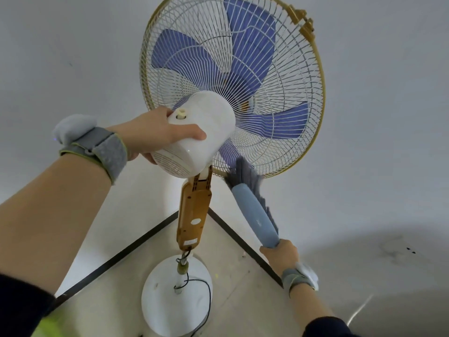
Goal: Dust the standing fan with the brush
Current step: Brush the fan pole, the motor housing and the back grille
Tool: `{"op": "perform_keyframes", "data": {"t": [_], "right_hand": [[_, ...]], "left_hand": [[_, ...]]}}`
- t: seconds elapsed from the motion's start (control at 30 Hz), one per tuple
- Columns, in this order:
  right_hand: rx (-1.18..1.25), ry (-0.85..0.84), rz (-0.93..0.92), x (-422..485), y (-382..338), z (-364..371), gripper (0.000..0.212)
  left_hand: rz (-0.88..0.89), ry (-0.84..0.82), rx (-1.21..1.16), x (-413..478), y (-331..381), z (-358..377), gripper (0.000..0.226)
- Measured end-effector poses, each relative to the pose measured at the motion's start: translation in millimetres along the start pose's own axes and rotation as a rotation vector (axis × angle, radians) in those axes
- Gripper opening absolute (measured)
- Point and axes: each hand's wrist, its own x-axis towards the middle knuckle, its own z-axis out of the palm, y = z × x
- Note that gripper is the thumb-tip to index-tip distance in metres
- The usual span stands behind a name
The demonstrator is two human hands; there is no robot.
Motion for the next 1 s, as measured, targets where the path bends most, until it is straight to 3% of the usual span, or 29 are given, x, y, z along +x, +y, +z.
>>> {"op": "perform_keyframes", "data": {"t": [0.2, 0.3, 0.4, 0.53, 0.73, 1.0], "right_hand": [[-0.027, 0.007, -0.161, -6.0, 9.2, -19.5, 0.012], [0.083, -0.082, -0.212, -4.3, -14.4, -25.3, 0.013], [0.145, -0.152, -0.201, 1.2, -40.7, -24.9, 0.01], [0.093, -0.192, -0.174, 12.9, -59.6, -15.2, 0.014], [0.015, -0.106, -0.048, 22.2, -49.9, -7.6, 0.014], [-0.29, 0.045, 0.001, 17.0, -32.8, -23.8, 0.009]], "left_hand": [[0.005, -0.04, 0.007, 5.2, -2.9, -4.0, 0.067], [0.015, -0.051, 0.015, 6.4, -2.0, -4.0, 0.064], [0.016, -0.049, 0.01, 5.6, -3.4, -6.1, 0.061], [-0.019, -0.026, -0.001, 4.8, -8.9, -9.3, 0.073], [0.001, -0.025, 0.001, 5.3, -4.9, -4.8, 0.094], [-0.001, -0.008, 0.009, 8.9, -3.0, -3.3, 0.066]]}}
